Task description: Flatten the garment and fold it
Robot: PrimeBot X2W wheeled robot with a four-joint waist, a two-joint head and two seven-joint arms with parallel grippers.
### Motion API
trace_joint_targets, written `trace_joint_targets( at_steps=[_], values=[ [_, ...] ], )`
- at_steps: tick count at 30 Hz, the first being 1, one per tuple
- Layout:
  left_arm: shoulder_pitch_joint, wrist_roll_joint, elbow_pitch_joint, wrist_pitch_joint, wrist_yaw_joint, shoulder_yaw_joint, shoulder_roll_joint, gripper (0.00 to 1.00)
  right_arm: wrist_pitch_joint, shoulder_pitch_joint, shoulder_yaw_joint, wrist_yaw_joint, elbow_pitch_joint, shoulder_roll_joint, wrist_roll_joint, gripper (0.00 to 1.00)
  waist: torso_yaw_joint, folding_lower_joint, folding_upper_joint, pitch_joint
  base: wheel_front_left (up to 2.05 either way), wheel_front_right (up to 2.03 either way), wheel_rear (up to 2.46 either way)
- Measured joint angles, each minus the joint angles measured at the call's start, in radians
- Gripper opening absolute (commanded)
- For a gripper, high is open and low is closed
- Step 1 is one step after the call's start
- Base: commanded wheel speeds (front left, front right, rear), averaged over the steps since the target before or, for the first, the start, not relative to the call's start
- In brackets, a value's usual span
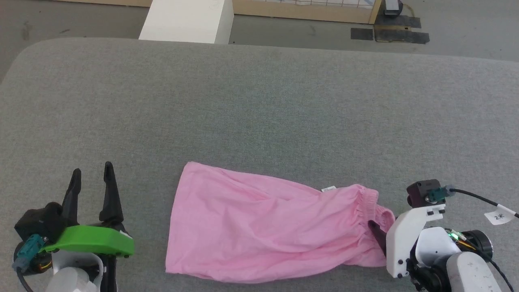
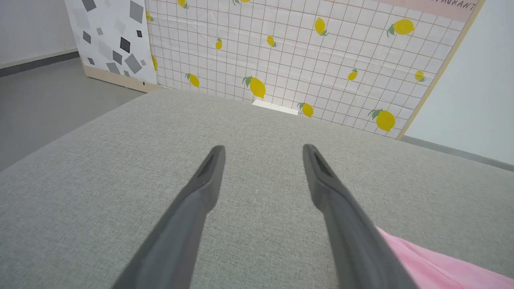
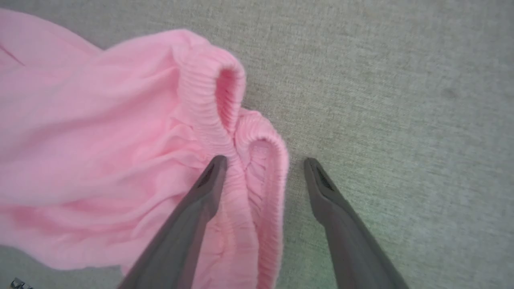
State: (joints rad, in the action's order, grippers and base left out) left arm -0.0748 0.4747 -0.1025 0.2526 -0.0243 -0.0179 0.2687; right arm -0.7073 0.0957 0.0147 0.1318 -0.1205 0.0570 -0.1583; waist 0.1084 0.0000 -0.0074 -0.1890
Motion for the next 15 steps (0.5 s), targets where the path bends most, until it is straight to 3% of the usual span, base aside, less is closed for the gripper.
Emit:
trace_joint_targets(
  at_steps=[1, 2, 9, 15],
  values=[
    [0.000, -0.001, -0.002, 0.000, 0.004, 0.002, -0.003, 1.00, 0.003, 0.004, 0.001, 0.000, -0.004, 0.001, -0.005, 0.16, 0.001, 0.0000, 0.0000, 0.000, 0.00, 0.00, 0.00],
    [0.000, -0.003, -0.004, 0.000, 0.006, 0.004, -0.006, 1.00, 0.005, 0.007, 0.006, 0.000, -0.008, 0.002, -0.010, 0.00, 0.001, 0.0000, 0.0000, 0.001, 0.00, 0.00, 0.00],
    [0.000, -0.023, -0.003, 0.000, 0.016, 0.011, -0.011, 1.00, -0.006, 0.016, -0.020, 0.002, -0.012, -0.004, -0.008, 0.00, -0.006, 0.0000, 0.0000, 0.005, 0.00, 0.00, 0.00],
    [0.001, -0.035, 0.007, 0.002, 0.023, 0.015, -0.013, 1.00, -0.090, 0.028, -0.182, 0.001, -0.007, 0.110, 0.048, 0.00, -0.012, 0.0000, 0.0000, 0.012, 0.00, 0.00, 0.00]
  ],
)
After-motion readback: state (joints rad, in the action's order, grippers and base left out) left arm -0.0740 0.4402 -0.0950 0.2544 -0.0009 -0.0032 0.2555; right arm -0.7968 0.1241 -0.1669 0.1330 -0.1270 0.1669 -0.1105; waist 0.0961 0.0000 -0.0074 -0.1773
